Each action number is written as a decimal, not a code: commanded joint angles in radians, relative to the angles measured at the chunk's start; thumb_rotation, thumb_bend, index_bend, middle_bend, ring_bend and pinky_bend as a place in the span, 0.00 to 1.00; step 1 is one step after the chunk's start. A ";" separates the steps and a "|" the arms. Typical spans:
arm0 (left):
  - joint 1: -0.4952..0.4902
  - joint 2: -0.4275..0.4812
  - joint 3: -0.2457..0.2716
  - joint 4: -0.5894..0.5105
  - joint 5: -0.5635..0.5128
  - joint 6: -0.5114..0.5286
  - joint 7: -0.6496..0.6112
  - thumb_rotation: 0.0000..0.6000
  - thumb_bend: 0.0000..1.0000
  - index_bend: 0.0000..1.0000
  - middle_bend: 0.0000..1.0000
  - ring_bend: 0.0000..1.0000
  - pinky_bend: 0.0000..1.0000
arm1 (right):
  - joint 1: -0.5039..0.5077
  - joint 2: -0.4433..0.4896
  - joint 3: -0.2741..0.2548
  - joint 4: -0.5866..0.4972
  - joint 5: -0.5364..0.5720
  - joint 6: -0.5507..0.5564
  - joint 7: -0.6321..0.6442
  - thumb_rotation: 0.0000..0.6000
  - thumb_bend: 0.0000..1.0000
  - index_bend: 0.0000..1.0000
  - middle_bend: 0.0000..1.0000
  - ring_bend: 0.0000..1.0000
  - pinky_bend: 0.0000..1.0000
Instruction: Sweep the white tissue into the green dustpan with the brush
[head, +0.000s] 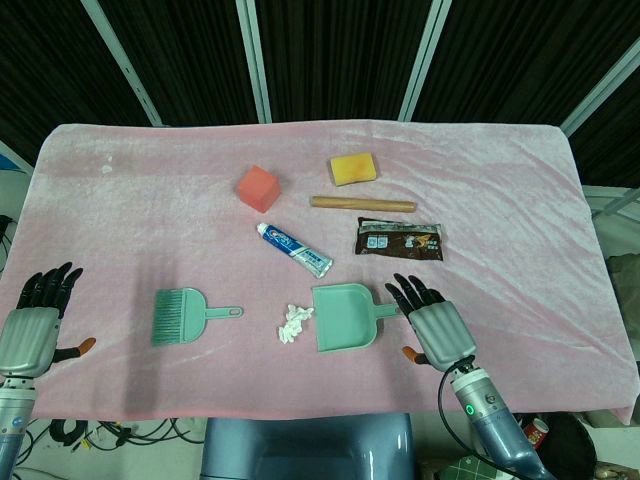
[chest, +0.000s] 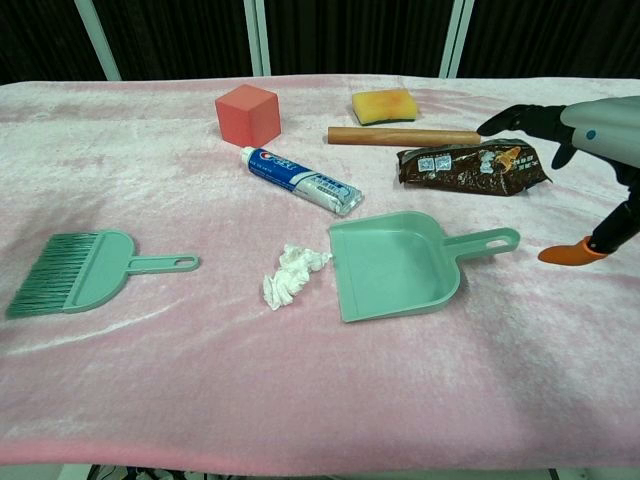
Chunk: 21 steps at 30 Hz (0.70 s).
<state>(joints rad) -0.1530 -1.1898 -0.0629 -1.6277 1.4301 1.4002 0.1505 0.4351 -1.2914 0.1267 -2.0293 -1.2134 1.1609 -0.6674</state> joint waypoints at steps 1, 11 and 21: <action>0.000 0.000 0.000 0.001 0.000 0.001 -0.002 1.00 0.00 0.00 0.00 0.00 0.01 | 0.007 0.000 -0.002 -0.002 0.010 0.003 -0.008 1.00 0.10 0.00 0.00 0.00 0.21; 0.000 0.001 0.003 0.000 0.007 0.008 -0.009 1.00 0.00 0.00 0.00 0.00 0.01 | 0.030 0.010 -0.008 -0.006 0.051 0.010 -0.024 1.00 0.10 0.00 0.00 0.00 0.21; -0.003 0.000 0.002 0.002 -0.001 0.003 -0.007 1.00 0.00 0.00 0.00 0.00 0.01 | 0.056 0.008 -0.005 0.008 0.086 0.011 -0.027 1.00 0.10 0.00 0.00 0.00 0.21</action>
<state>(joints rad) -0.1555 -1.1896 -0.0602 -1.6261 1.4298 1.4038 0.1429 0.4872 -1.2828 0.1196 -2.0243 -1.1329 1.1719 -0.6950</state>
